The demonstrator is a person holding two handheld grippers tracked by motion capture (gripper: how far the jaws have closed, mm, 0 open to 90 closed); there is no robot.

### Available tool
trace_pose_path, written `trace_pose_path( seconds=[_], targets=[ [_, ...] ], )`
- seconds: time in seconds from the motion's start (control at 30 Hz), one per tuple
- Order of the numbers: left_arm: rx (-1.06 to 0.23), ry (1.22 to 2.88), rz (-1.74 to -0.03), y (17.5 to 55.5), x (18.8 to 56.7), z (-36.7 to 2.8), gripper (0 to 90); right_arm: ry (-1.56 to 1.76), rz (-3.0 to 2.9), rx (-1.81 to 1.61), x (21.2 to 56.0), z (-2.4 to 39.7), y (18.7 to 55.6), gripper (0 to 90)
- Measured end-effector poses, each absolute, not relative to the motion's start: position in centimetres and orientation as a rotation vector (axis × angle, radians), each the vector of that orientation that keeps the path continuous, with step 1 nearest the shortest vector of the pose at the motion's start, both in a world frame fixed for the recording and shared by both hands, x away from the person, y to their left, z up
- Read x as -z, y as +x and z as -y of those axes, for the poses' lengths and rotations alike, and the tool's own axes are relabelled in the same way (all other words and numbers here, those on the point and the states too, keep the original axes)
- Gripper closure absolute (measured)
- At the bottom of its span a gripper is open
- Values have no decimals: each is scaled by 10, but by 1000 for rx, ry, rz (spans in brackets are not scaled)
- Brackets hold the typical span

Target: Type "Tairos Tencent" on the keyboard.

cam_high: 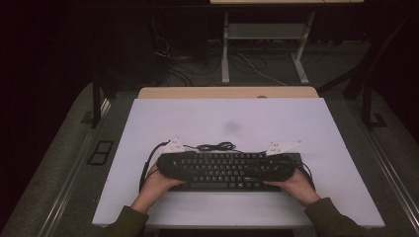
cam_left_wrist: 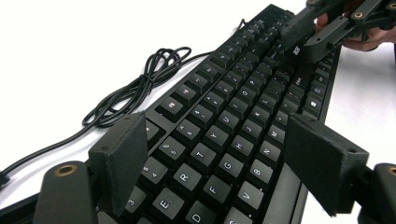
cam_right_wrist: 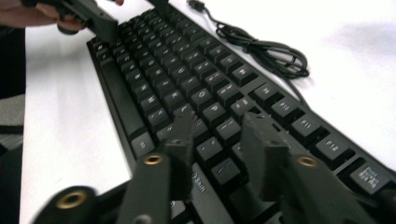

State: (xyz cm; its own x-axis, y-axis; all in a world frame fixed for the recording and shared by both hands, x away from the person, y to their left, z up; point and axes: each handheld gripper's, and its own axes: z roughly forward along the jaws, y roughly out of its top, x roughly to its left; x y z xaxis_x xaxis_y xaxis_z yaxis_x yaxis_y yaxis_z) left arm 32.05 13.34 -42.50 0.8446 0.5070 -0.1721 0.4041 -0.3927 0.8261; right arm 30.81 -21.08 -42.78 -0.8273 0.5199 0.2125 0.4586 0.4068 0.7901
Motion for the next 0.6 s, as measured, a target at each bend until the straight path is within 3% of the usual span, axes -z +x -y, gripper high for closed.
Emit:
trace_pose_path(
  seconds=[0.33,0.6],
  targets=[
    [-123,2042,-665,320,428,-132,211,829,-2652,-1335,430,214,302,890],
    [-125,2050,-662,320,427,-132,211,789,-2700,-1278,433,209,301,892]
  ],
)
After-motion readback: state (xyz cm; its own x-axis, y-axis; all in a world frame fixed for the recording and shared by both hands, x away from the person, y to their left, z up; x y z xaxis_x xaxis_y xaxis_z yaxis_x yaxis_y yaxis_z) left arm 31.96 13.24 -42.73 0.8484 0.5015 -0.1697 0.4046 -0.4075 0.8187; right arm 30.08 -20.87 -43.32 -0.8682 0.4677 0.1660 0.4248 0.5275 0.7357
